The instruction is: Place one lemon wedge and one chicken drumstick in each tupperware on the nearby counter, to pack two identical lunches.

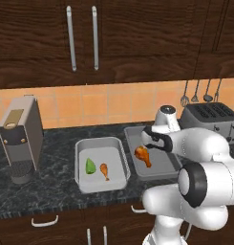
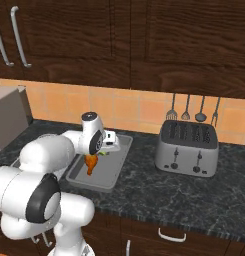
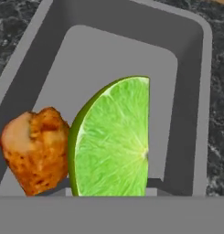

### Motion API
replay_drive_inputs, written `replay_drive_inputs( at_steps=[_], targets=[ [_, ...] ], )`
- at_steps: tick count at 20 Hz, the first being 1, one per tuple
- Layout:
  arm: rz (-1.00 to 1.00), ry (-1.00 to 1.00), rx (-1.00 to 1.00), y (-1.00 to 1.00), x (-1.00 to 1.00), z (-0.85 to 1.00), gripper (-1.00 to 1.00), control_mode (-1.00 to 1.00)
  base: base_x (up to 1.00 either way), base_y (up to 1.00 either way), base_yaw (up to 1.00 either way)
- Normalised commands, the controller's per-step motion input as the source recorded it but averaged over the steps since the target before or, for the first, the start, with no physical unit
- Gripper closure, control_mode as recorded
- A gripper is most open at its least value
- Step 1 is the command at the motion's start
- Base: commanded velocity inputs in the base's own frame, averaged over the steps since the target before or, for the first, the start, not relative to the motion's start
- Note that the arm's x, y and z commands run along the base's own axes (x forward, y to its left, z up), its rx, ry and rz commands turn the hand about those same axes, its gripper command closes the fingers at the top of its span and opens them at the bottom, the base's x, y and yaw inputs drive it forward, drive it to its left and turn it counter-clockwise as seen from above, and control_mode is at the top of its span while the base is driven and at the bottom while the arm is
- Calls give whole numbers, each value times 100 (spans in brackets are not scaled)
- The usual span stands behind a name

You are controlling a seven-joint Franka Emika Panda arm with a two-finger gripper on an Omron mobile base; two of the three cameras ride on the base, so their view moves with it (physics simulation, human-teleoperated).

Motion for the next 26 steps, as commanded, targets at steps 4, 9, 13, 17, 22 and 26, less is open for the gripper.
replay_drive_inputs(
  at_steps=[4, 9, 13, 17, 22, 26],
  targets=[
    [-3, 7, 6, -27, 29, -46, 100, -100, 0, 0, 0],
    [-1, 1, 13, -15, 33, -45, 100, -100, 0, 0, 0],
    [-3, 0, 9, -3, 29, -41, 100, -100, 0, 0, 0],
    [-4, 0, 5, 0, 20, -41, 100, -100, 0, 0, 0],
    [-2, -4, 1, 0, -3, -9, -100, -100, 0, 0, 0],
    [0, -17, 0, 3, -18, 18, -100, -100, 0, 0, 0]
  ],
)
